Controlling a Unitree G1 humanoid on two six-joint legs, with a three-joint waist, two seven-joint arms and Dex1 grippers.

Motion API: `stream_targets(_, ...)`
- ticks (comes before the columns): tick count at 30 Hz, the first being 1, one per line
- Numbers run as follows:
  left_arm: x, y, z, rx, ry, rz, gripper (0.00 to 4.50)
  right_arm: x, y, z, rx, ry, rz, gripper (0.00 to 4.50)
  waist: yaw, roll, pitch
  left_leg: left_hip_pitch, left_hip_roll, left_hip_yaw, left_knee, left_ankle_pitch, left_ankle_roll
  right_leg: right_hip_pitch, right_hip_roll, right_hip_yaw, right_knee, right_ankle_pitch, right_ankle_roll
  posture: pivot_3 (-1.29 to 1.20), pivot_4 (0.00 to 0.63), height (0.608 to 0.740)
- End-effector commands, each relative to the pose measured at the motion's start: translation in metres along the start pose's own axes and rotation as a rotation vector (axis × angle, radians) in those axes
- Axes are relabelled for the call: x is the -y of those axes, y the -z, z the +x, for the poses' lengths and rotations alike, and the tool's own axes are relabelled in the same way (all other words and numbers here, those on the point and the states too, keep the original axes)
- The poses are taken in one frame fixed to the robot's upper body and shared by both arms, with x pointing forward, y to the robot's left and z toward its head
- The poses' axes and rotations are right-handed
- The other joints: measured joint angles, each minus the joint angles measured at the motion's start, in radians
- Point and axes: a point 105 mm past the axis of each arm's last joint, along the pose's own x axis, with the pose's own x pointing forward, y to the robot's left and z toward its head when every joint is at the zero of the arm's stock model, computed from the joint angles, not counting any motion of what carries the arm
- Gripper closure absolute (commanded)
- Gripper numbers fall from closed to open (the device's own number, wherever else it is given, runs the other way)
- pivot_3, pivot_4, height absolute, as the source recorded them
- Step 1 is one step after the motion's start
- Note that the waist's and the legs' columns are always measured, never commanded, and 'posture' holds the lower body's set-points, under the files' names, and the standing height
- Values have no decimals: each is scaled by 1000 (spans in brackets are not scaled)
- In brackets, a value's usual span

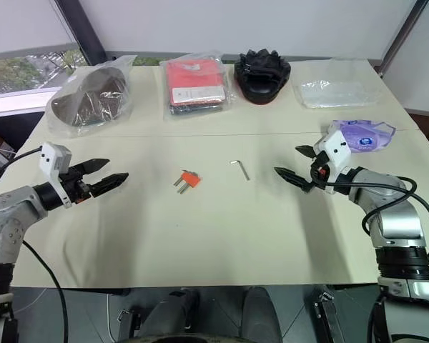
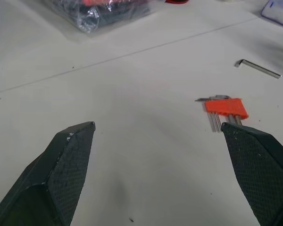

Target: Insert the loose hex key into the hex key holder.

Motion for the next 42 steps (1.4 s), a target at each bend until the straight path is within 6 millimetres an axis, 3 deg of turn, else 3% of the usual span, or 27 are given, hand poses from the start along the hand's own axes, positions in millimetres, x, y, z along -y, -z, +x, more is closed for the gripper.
stream_targets(1, 0, -7, 1, -3, 15, 21, 30, 3, -10, -4, 25, 16, -52, 0, 1, 0, 0, 0, 0, 0, 0, 0, 0, 0, 0, 0, 0, 0, 0, 0, 150, 740)
stream_targets(14, 5, -5, 7, -1, 44, 39, 30, -7, -8, -3, 31, 18, -77, 0, 3, 0, 0, 0, 0, 0, 0, 0, 0, 0, 0, 0, 0, 0, 0, 0, 150, 740)
stream_targets(24, 9, -10, 13, -20, 80, 136, 30, -16, -10, 8, 61, 15, -79, 0, 12, 0, 0, 0, 0, 1, 0, 0, 0, 0, 0, 0, 0, 0, 0, 0, 150, 740)
stream_targets(28, 14, -15, 17, -30, 118, 188, 30, -31, -18, 22, 93, -6, -76, 0, 17, 0, 0, 0, 0, 0, 0, 0, 0, 0, 0, 0, 0, 0, 0, 0, 150, 740)
stream_targets(33, 34, -20, 21, -99, 287, 304, 30, -86, -22, 62, 139, -97, -116, 0, 14, 0, 0, 0, 1, 0, 0, 0, 0, -1, 1, 0, 0, 0, 0, 0, 150, 740)
stream_targets(38, 42, -20, 21, -163, 387, 360, 30, -121, -15, 93, 140, -139, -114, 0, 14, 0, 1, 0, 0, 0, 0, 0, 0, -1, 1, 0, 0, 0, 0, 0, 150, 740)
stream_targets(42, 42, -21, 24, -170, 397, 386, 30, -133, -9, 110, 120, -132, -119, 0, 15, 0, 1, 0, 0, -1, 0, 0, -1, -1, 1, 0, 1, 0, 0, 0, 150, 740)
